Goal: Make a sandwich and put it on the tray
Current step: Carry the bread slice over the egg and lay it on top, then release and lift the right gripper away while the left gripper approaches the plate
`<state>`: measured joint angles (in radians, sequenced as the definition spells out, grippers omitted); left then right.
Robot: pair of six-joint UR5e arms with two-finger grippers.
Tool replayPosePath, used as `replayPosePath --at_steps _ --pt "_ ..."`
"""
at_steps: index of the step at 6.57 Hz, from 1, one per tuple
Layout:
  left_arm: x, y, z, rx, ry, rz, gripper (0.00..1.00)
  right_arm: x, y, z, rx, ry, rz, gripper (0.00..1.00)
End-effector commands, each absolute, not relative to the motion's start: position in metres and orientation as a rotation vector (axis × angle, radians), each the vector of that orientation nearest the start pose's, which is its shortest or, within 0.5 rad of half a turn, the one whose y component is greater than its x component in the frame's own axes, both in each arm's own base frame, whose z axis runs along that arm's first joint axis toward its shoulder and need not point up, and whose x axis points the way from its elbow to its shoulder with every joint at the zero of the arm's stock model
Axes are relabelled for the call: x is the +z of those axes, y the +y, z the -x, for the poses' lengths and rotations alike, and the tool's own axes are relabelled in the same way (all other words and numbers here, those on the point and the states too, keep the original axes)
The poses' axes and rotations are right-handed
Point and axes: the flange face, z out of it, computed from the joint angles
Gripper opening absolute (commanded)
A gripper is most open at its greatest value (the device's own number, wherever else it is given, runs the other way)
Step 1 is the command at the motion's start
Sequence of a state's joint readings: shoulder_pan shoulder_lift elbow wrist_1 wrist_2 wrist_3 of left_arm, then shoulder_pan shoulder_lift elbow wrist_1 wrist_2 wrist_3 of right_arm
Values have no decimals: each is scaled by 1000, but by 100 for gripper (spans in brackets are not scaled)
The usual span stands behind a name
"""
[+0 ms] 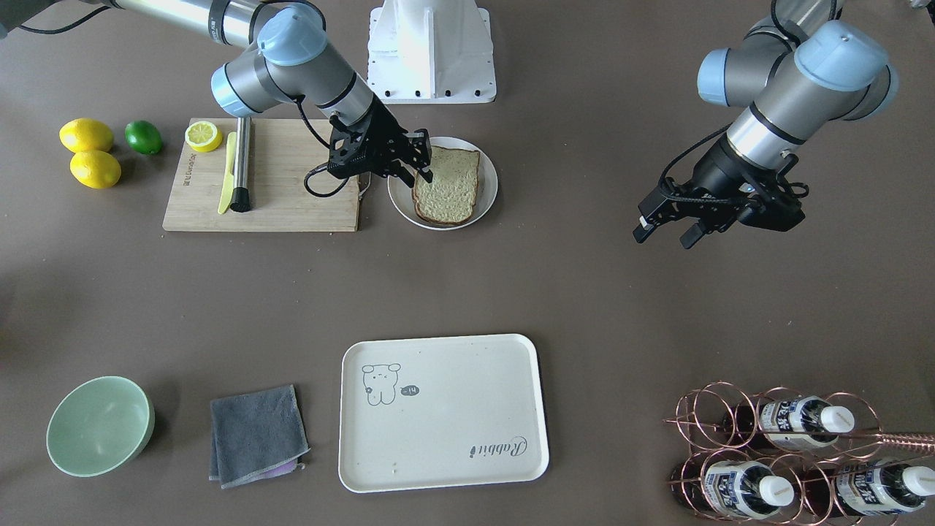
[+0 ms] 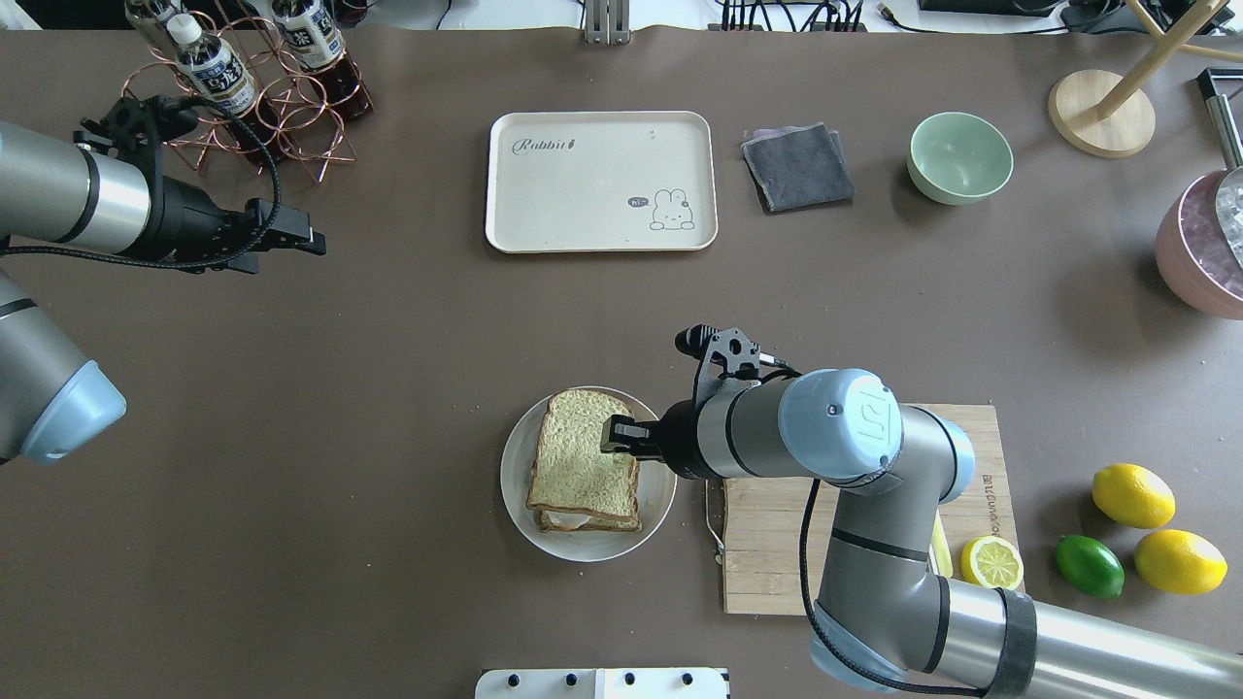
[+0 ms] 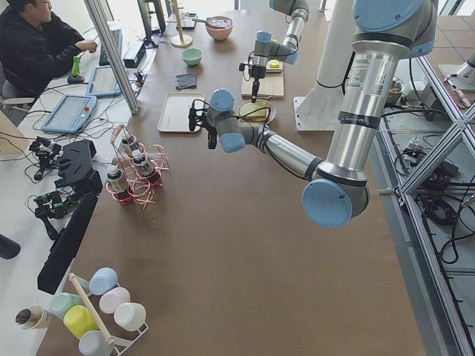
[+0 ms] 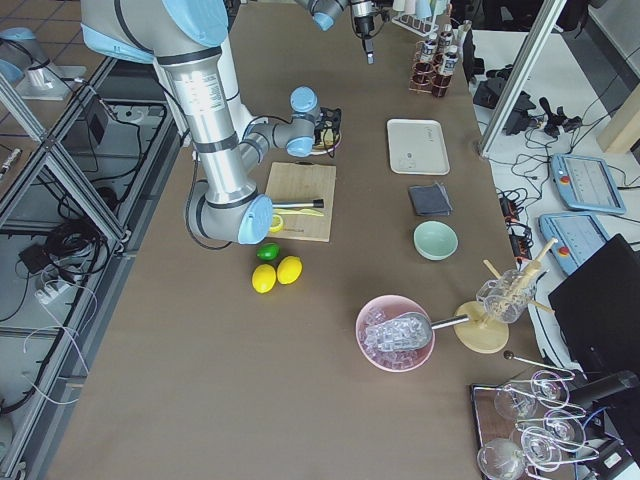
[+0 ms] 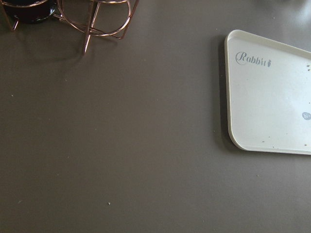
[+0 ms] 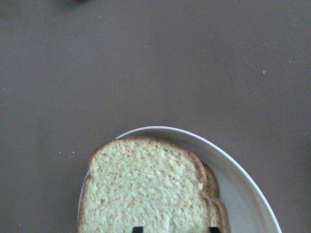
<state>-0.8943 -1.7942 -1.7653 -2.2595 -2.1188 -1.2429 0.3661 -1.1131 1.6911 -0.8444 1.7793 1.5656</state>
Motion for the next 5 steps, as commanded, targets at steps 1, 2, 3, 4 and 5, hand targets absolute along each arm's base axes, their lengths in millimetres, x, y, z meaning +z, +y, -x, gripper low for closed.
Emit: replayPosePath --at_steps 1,2,3,4,5 --pt "358 -497 -306 -193 1161 -241 97 252 -345 534 190 -1329 -77 100" --pt "345 -492 -324 -172 1177 -248 97 246 -361 514 196 -1340 -73 100" --pt "341 -480 -344 -151 1181 -253 97 234 -383 477 209 -1320 -39 100" --pt "332 -465 -368 -148 1188 -258 97 227 -402 449 229 -1294 -14 100" --pt "316 -450 -394 -196 1222 -238 97 236 -420 425 241 -1284 0 100"
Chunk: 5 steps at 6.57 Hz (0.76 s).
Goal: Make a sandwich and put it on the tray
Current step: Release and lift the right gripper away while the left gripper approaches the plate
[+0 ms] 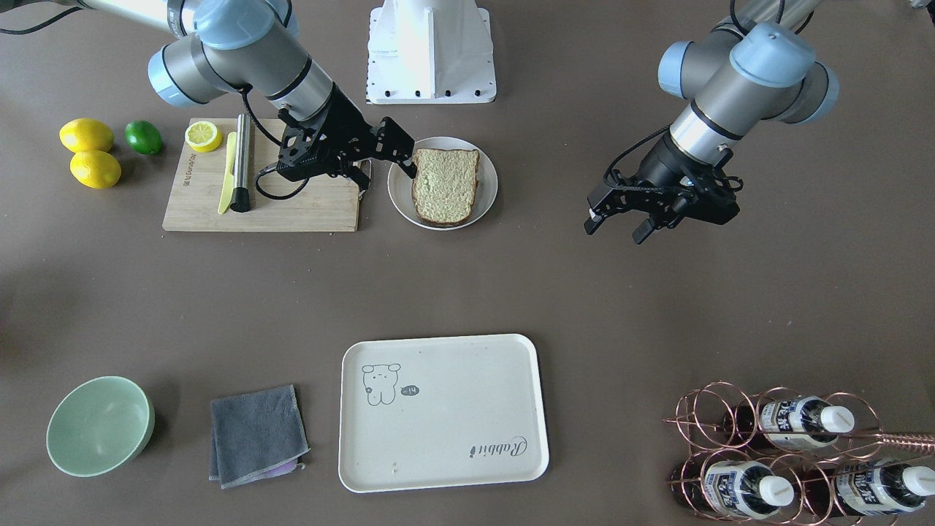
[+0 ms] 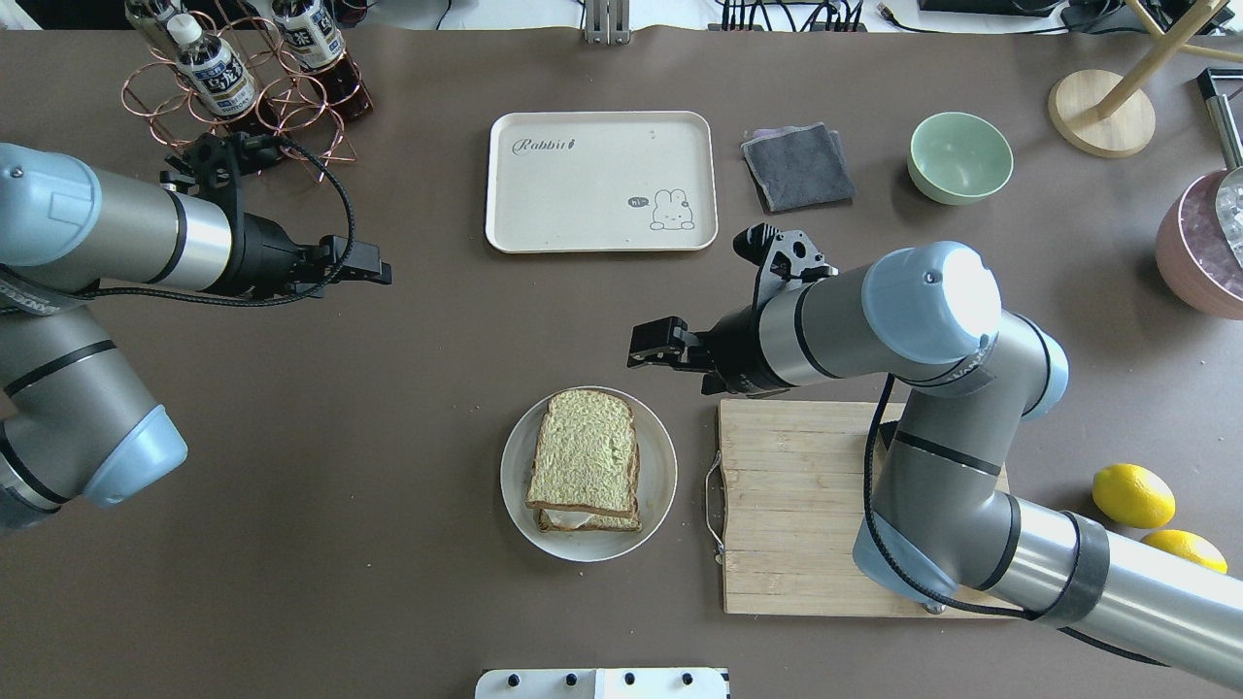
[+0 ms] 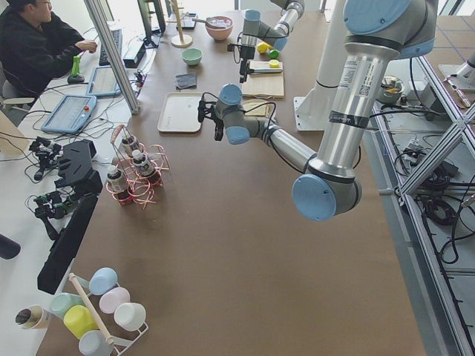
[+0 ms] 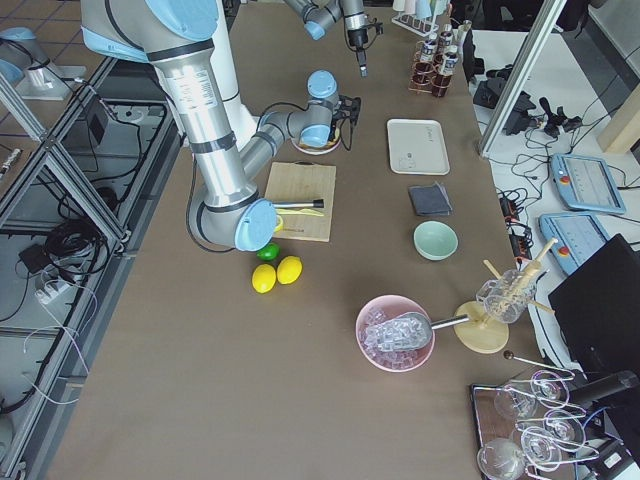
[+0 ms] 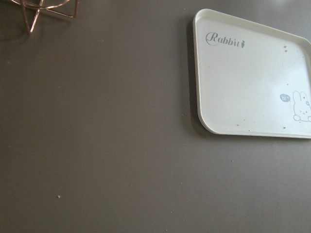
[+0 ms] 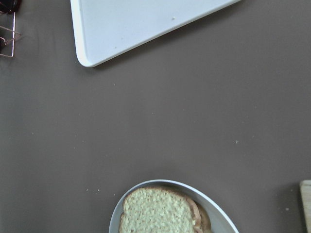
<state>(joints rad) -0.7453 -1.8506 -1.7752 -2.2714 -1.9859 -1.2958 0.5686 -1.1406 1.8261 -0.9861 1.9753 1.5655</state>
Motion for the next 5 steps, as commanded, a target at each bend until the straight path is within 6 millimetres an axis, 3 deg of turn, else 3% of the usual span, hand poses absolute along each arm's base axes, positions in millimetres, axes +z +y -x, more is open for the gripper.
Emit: replayPosePath --at_steps 1,3,4,5 --pt "310 -423 -423 -196 1252 -245 97 245 -435 400 248 -1285 26 100" --pt "306 -374 -474 -200 1255 -253 97 257 -448 364 255 -1286 34 100" --pt "303 -349 -496 -189 1256 -268 85 266 -453 349 251 -1281 45 100" --pt "302 -332 -509 -217 1262 -240 67 268 -452 345 255 -1280 42 100"
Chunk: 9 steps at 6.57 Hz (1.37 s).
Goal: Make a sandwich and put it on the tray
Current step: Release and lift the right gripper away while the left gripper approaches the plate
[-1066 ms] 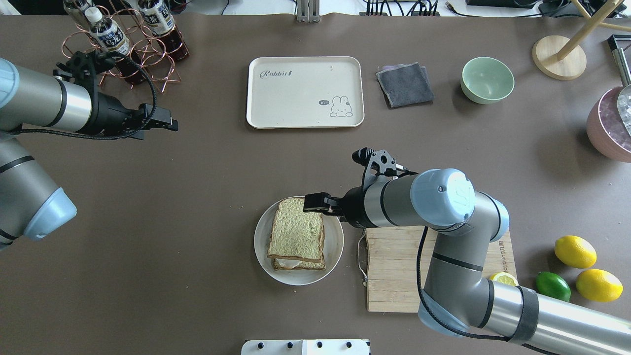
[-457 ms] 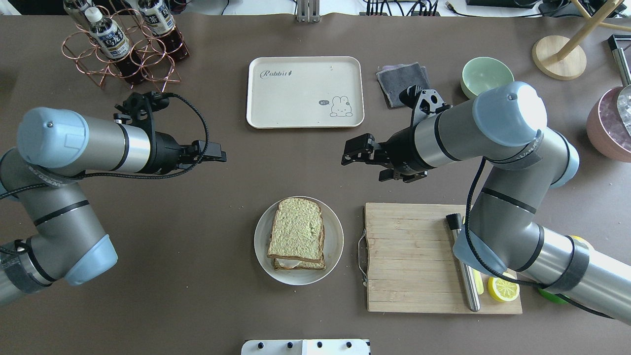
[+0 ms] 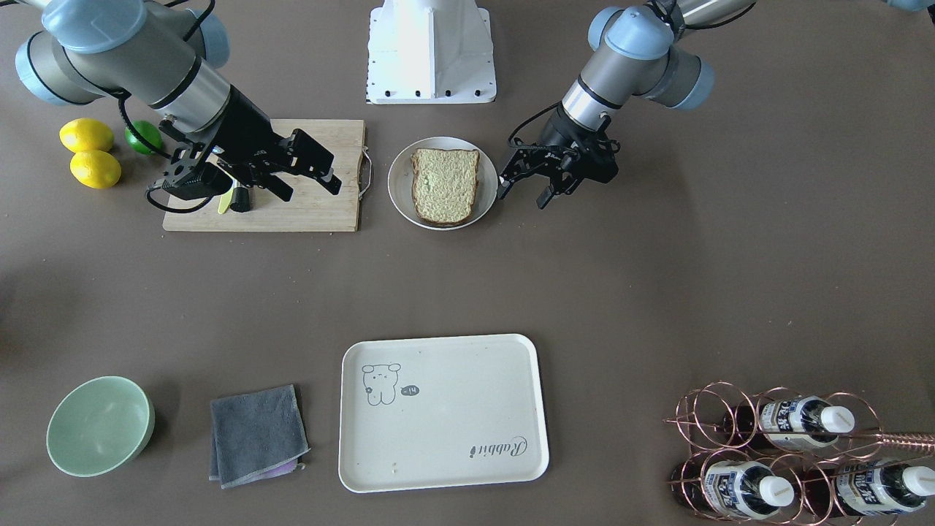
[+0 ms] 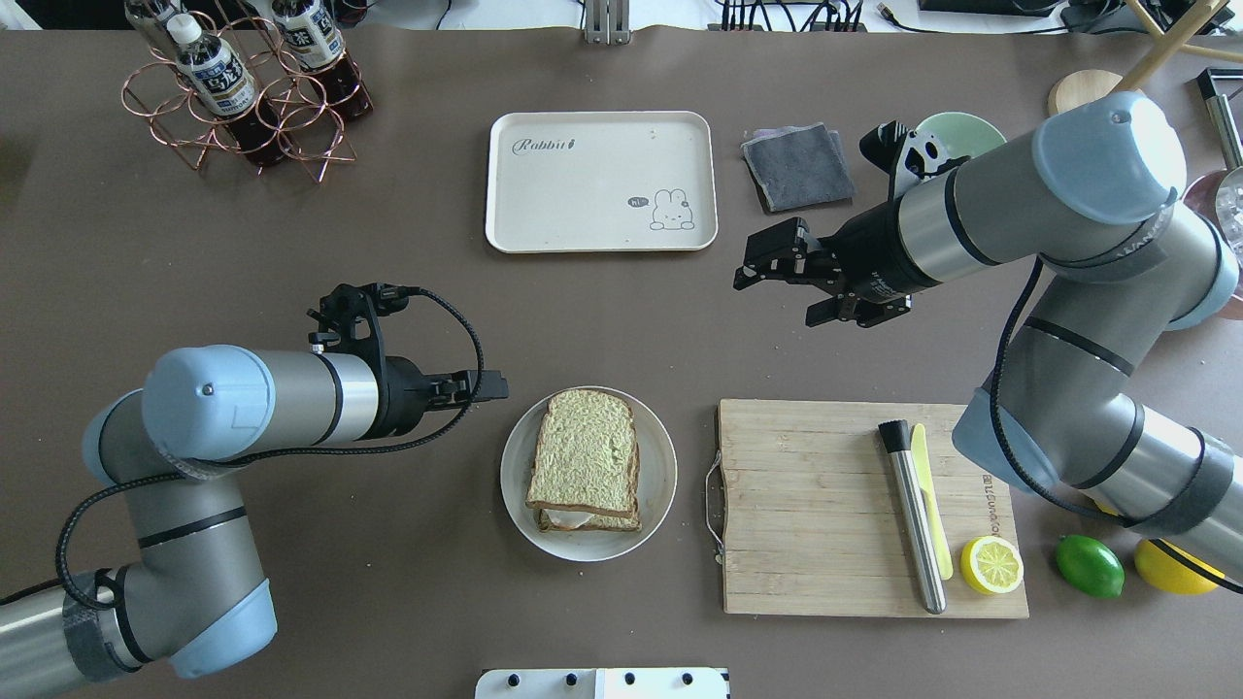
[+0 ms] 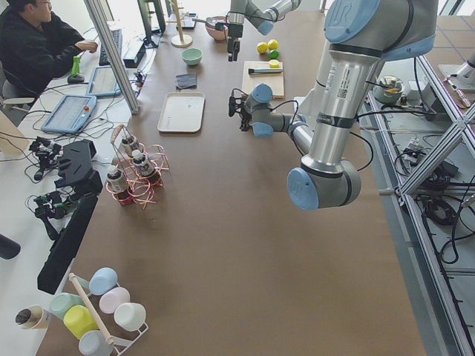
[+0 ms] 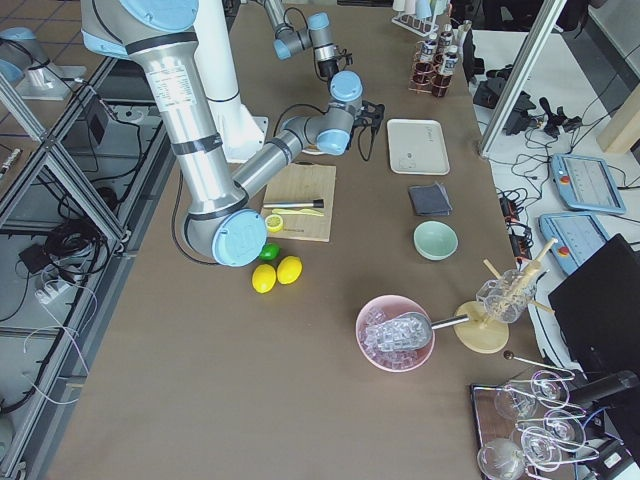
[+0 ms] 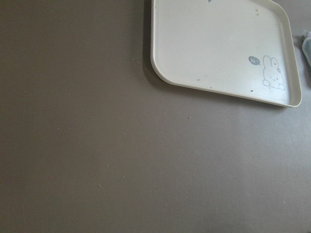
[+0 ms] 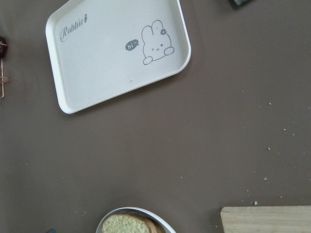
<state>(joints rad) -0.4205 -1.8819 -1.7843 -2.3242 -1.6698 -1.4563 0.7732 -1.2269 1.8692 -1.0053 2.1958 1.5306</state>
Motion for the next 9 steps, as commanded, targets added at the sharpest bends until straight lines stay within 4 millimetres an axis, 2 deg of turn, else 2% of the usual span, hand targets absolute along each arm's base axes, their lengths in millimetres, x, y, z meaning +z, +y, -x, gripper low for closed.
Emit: replayPosePath --at_steps 1,2,4,9 --pt "302 -314 -524 -218 1260 -245 52 272 -451 342 260 -1275 44 100" --pt "301 -306 -531 -210 1259 -244 44 278 -450 340 263 -1271 45 100" --pt "305 -307 -530 -209 1252 -246 37 283 -449 339 265 -1269 43 100" --pt "318 -307 -534 -207 1227 -241 37 287 -451 341 262 -1261 33 100"
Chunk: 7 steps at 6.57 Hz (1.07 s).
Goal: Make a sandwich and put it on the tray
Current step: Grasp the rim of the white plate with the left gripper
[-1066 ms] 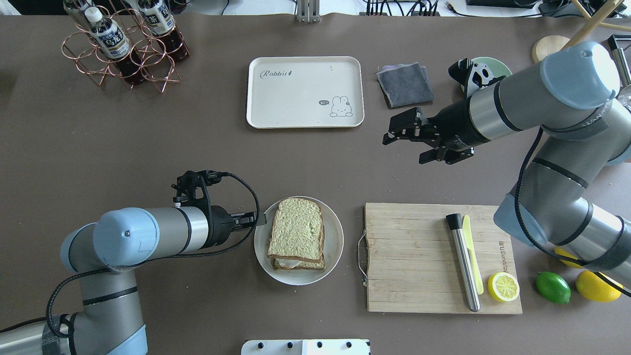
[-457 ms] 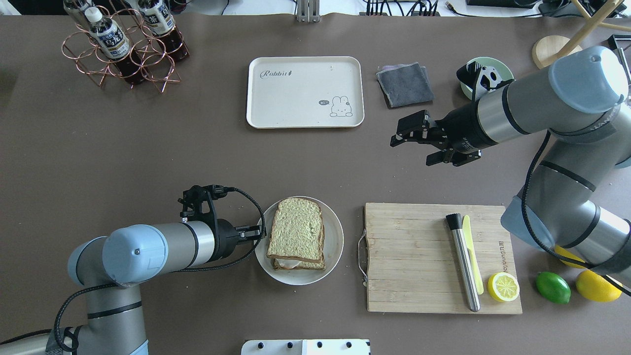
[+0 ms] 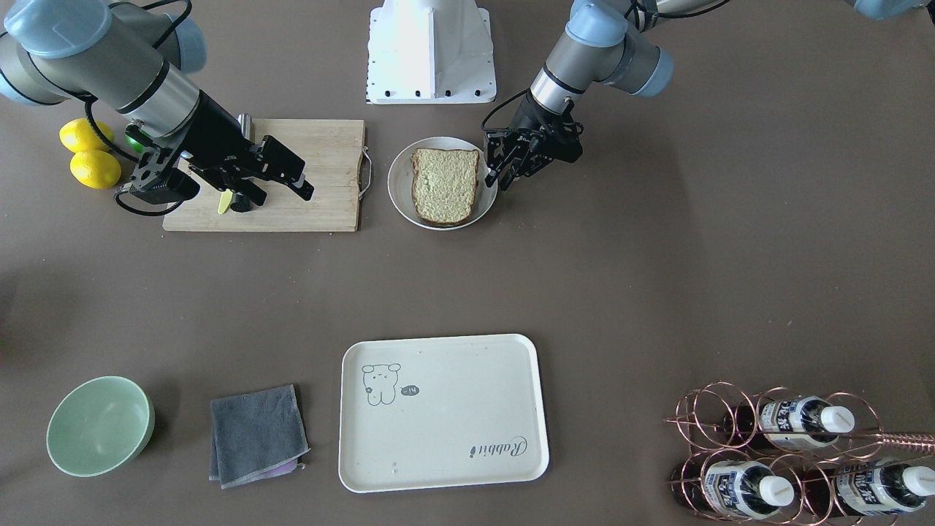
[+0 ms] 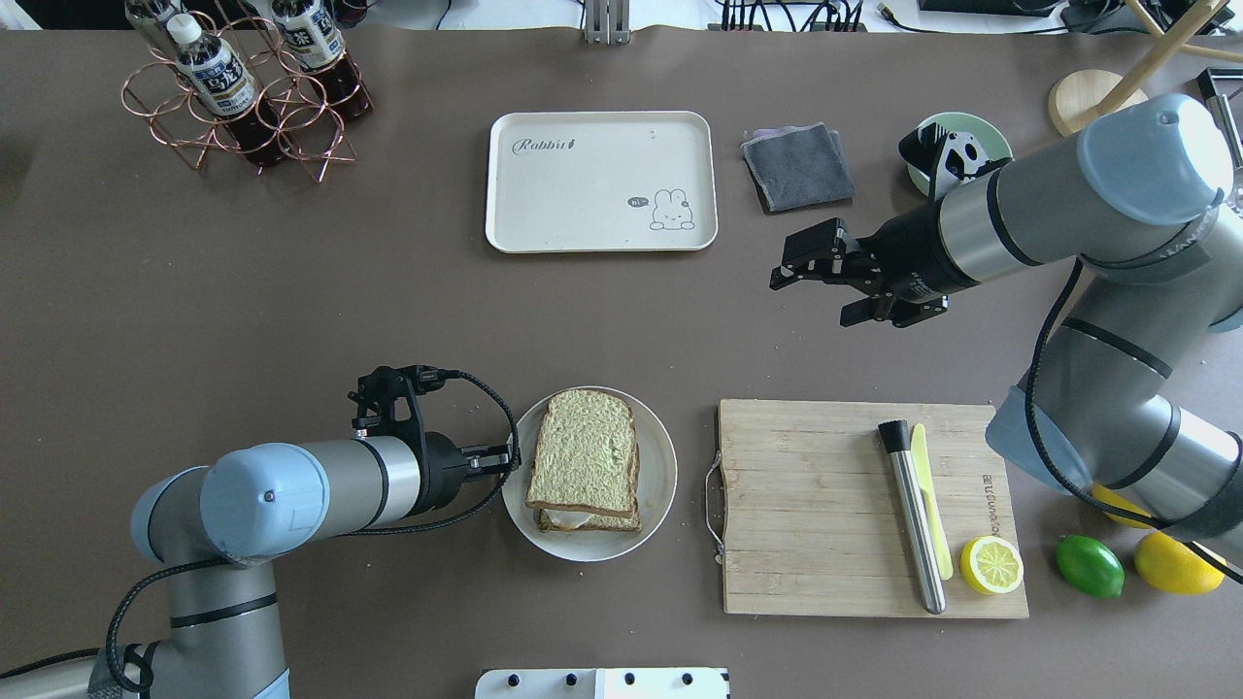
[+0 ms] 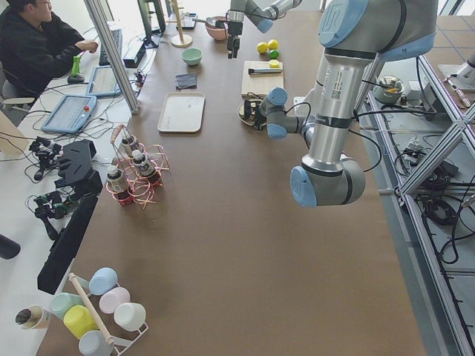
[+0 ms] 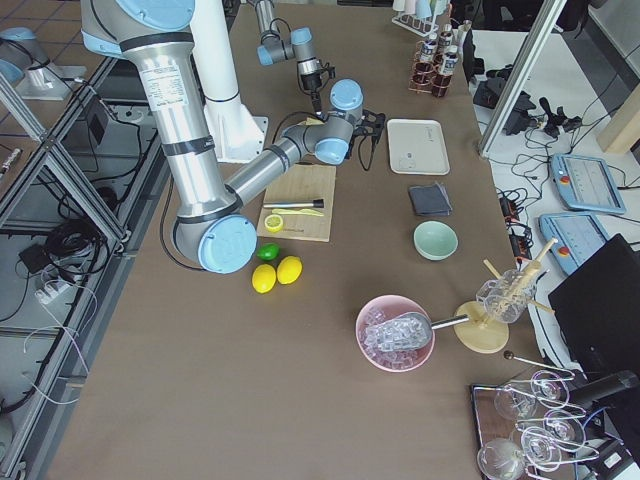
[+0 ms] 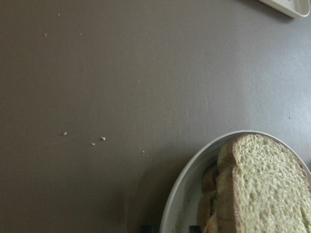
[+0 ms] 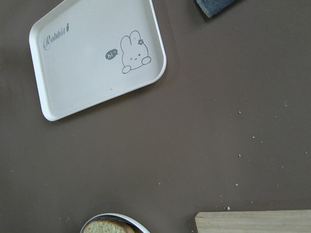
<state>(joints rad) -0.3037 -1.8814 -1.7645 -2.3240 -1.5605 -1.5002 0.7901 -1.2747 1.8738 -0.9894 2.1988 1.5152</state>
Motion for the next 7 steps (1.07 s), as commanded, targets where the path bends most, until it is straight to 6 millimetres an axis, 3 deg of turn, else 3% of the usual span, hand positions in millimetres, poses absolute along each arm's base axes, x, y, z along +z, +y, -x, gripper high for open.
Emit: replayPosePath --at_steps 1,2,4,5,7 --pt "317 -308 -535 -207 1228 -241 37 289 -451 341 259 -1257 31 100" --pt "320 -308 -541 -206 1221 -239 37 289 -451 341 259 -1257 31 100" --pt "320 -309 -541 -206 1219 -238 6 290 -452 342 259 -1255 29 100" --pt "320 -309 -541 -208 1219 -239 0 288 -452 342 257 -1258 29 100" --pt "308 -311 -532 -205 1240 -242 0 288 -452 342 257 -1257 29 100"
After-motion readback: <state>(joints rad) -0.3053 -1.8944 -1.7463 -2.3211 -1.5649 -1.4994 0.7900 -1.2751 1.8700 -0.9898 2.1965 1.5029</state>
